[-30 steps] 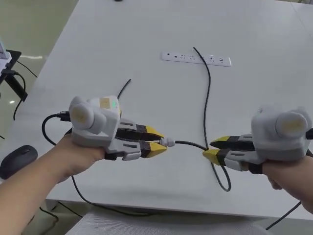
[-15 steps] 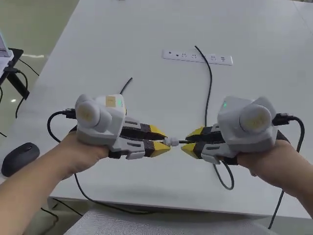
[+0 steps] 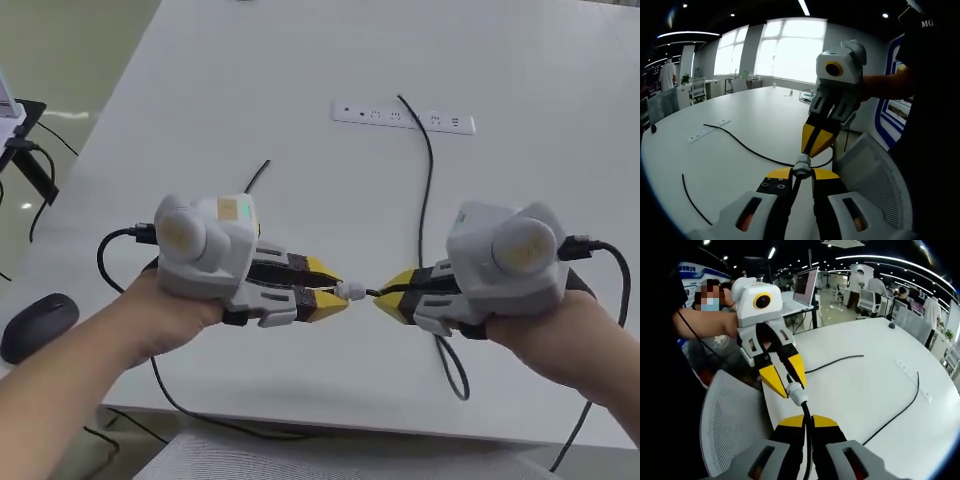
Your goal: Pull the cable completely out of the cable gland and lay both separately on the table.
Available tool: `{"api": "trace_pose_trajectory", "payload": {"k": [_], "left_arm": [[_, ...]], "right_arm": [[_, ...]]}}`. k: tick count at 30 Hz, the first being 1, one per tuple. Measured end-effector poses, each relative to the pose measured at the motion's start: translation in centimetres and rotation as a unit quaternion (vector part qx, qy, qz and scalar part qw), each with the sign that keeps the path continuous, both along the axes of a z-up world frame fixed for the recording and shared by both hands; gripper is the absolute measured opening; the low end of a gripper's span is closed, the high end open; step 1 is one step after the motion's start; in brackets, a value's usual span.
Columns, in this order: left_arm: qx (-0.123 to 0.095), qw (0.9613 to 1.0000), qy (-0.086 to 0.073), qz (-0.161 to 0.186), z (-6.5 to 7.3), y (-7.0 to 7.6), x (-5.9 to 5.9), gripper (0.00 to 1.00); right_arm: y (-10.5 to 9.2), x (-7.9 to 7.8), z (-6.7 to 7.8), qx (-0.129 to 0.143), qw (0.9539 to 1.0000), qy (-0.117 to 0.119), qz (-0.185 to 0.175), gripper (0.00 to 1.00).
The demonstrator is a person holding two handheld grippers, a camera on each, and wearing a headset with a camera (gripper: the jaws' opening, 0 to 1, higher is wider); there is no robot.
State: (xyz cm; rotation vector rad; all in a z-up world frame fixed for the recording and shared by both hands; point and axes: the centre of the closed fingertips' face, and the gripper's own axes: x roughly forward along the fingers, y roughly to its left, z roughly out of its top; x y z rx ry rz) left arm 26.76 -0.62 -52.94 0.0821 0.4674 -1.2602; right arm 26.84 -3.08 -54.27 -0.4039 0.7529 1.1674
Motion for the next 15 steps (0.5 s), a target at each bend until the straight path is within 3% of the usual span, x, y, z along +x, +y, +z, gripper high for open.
{"api": "trace_pose_trajectory", "payload": {"k": [2, 10, 15], "left_arm": [[0.003, 1.0, 0.0, 0.003, -0.1, 0.2, 0.1, 0.15], [0.001, 0.9999, 0.002, 0.01, 0.0, 0.4, 0.4, 0.15], [0.0, 0.9999, 0.001, 0.011, 0.1, 0.2, 0.6, 0.15]], "right_arm": [[-0.5, 0.3, -0.4, -0.007, 0.9999, 0.005, -0.012, 0.0], [-2.0, 1.1, -0.8, 0.012, 0.9973, 0.035, -0.063, 0.0], [-2.9, 1.5, -1.0, 0.027, 0.9928, 0.059, -0.1, 0.0]]}}
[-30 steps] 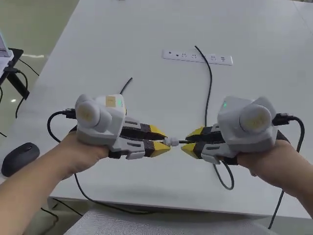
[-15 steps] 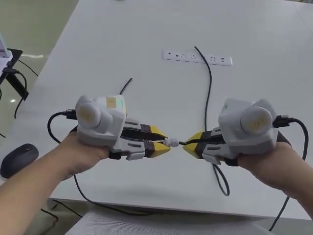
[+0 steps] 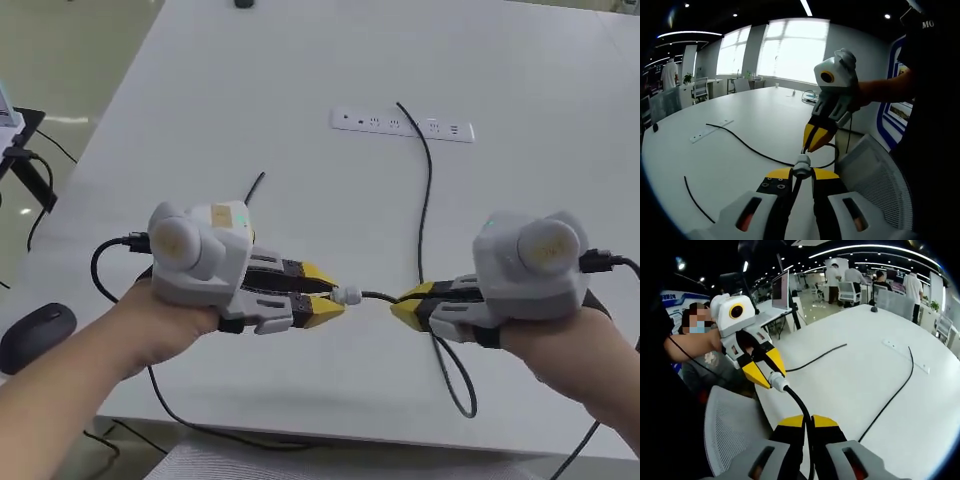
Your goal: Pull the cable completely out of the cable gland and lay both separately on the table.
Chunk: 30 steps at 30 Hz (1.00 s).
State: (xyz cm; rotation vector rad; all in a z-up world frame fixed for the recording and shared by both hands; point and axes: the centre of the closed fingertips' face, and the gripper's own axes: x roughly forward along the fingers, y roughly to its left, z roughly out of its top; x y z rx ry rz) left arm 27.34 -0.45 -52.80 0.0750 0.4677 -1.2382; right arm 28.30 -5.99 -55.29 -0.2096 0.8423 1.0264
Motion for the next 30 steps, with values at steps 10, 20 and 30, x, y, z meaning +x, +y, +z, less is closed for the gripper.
{"api": "trace_pose_trajectory", "payload": {"k": [10, 20, 30], "left_arm": [[0.002, 1.0, 0.003, 0.0, -0.2, 0.0, -0.2, 0.15], [0.003, 0.9999, 0.012, 0.003, -0.5, -0.3, -0.3, 0.15], [0.005, 0.9998, 0.02, 0.005, -0.6, 0.0, 0.0, 0.15]], "right_arm": [[-2.7, 0.6, -1.8, 0.004, 0.9967, 0.042, -0.07, 0.0], [-3.3, 0.1, -2.6, 0.003, 0.9942, 0.063, -0.087, 0.0], [-2.5, 0.2, -0.9, 0.033, 0.9976, 0.033, -0.051, 0.03]]}}
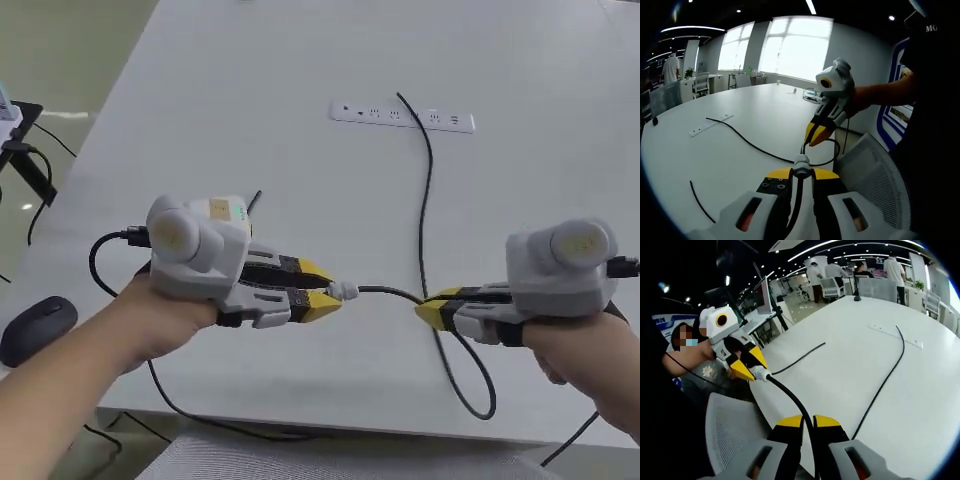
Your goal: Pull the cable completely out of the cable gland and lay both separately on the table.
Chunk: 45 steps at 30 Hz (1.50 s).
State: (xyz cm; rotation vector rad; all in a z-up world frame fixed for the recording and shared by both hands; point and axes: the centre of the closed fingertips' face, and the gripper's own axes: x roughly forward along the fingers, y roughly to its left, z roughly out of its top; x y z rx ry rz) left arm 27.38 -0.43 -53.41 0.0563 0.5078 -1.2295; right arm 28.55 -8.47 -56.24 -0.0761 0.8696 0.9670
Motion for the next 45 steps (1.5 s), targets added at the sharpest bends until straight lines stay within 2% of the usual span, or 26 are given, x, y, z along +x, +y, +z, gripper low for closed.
{"api": "trace_pose_trajectory", "payload": {"k": [2, 5, 6, 9, 11, 14, 17, 22, 24, 31, 36, 41, 45], "left_arm": [[-0.003, 1.0, 0.005, -0.001, 0.0, -0.1, 0.0, 0.15], [-0.001, 1.0, 0.004, -0.004, 0.0, -0.2, -0.1, 0.15], [-0.002, 1.0, 0.005, -0.004, 0.0, -0.3, -0.1, 0.15], [-0.002, 1.0, 0.007, -0.006, -0.1, -0.4, -0.2, 0.15], [-0.001, 0.9999, 0.006, -0.008, -0.2, -0.5, -0.3, 0.15], [-0.001, 0.9999, 0.007, -0.01, -0.2, -0.6, -0.3, 0.15], [0.001, 0.9999, 0.007, -0.013, -0.2, -0.7, -0.3, 0.15], [0.003, 0.9998, 0.006, -0.016, -0.1, -0.7, -0.4, 0.15], [0.003, 0.9998, 0.007, -0.017, -0.1, -0.6, -0.5, 0.15], [0.003, 0.9999, 0.007, -0.015, -0.2, -0.6, -0.6, 0.15], [0.004, 0.9998, 0.007, -0.016, -0.2, -0.7, -0.6, 0.15], [0.005, 0.9999, 0.006, -0.011, -0.2, -0.7, -0.5, 0.15], [0.007, 0.9999, 0.006, -0.006, -0.2, -0.5, -0.4, 0.15]], "right_arm": [[0.4, -0.2, 1.0, 0.007, 0.9998, -0.013, 0.011, 0.08], [1.0, 0.0, 2.7, 0.018, 0.9987, -0.043, 0.022, 0.19], [1.3, 0.2, 3.4, 0.022, 0.9977, -0.058, 0.028, 0.2], [2.5, 0.3, 4.7, 0.029, 0.995, -0.082, 0.049, 0.2], [3.6, 0.1, 5.0, 0.021, 0.9909, -0.103, 0.084, 0.2], [4.8, -0.5, 4.1, -0.01, 0.9842, -0.116, 0.133, 0.19], [5.6, -0.8, 3.0, -0.028, 0.9788, -0.119, 0.164, 0.18], [5.7, -0.7, 2.4, -0.028, 0.9785, -0.106, 0.175, 0.08], [5.6, -0.9, 2.2, -0.036, 0.9751, -0.106, 0.191, 0.07], [5.2, -1.3, 1.7, -0.051, 0.9722, -0.1, 0.206, 0.01], [5.2, -1.9, 1.4, -0.061, 0.969, -0.105, 0.215, 0.0], [4.6, -1.5, 1.1, -0.069, 0.9716, -0.1, 0.203, 0.0], [3.7, -1.1, 0.7, -0.074, 0.9754, -0.091, 0.186, 0.0]]}}
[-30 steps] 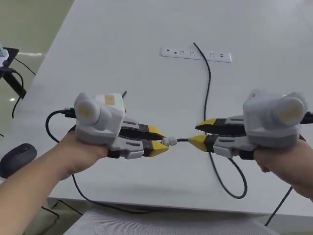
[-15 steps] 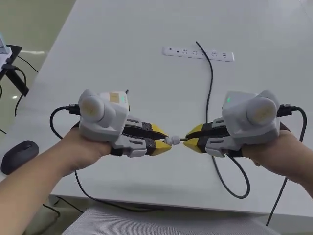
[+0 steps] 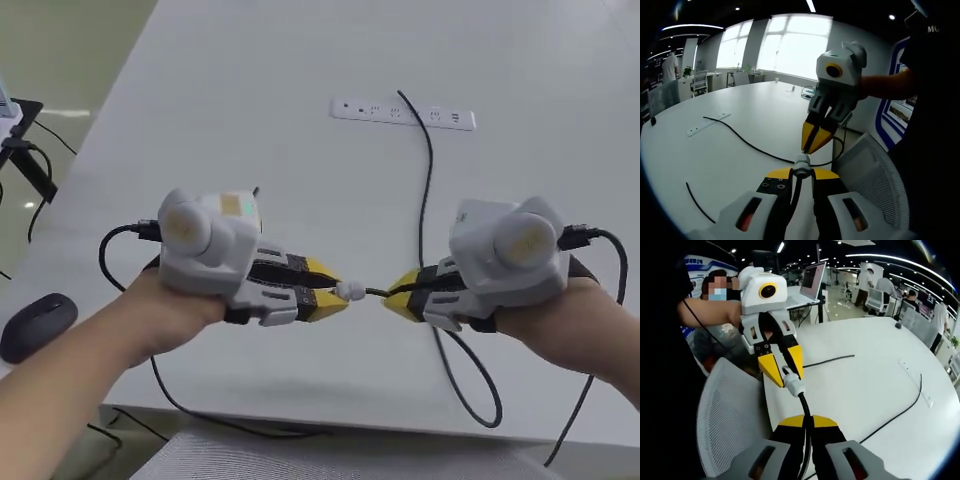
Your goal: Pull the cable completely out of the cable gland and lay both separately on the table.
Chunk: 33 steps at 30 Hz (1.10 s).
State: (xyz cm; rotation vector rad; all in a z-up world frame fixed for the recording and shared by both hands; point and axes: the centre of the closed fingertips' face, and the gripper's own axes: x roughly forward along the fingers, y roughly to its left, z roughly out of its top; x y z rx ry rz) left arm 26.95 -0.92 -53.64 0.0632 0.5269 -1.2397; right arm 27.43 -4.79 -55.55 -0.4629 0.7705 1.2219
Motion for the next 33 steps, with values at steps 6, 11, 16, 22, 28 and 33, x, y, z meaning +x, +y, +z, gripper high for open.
{"api": "trace_pose_trajectory", "payload": {"k": [6, 11, 16, 22, 28, 33], "left_arm": [[0.0, 1.0, -0.001, 0.003, 0.1, 0.0, 0.1, 0.15], [0.002, 1.0, 0.0, 0.003, 0.0, -0.1, 0.2, 0.15], [0.0, 1.0, 0.0, 0.004, 0.1, -0.1, 0.2, 0.15], [-0.002, 1.0, 0.0, 0.005, 0.1, -0.2, 0.3, 0.15], [-0.001, 1.0, 0.002, 0.005, -0.1, -0.1, 0.5, 0.15], [-0.002, 1.0, 0.004, 0.008, -0.1, 0.2, 0.7, 0.15]], "right_arm": [[-0.9, 0.3, -0.4, 0.001, 0.9996, 0.013, -0.026, 0.0], [-1.9, 0.5, -1.2, -0.007, 0.9985, 0.026, -0.049, 0.0], [-3.2, 0.8, -2.1, -0.018, 0.995, 0.046, -0.087, 0.0], [-4.9, 1.2, -3.8, -0.044, 0.9877, 0.069, -0.133, 0.0], [-5.6, 1.5, -4.8, -0.058, 0.9832, 0.081, -0.153, 0.0], [-5.5, 1.5, -4.2, -0.049, 0.9854, 0.073, -0.146, 0.0]]}}
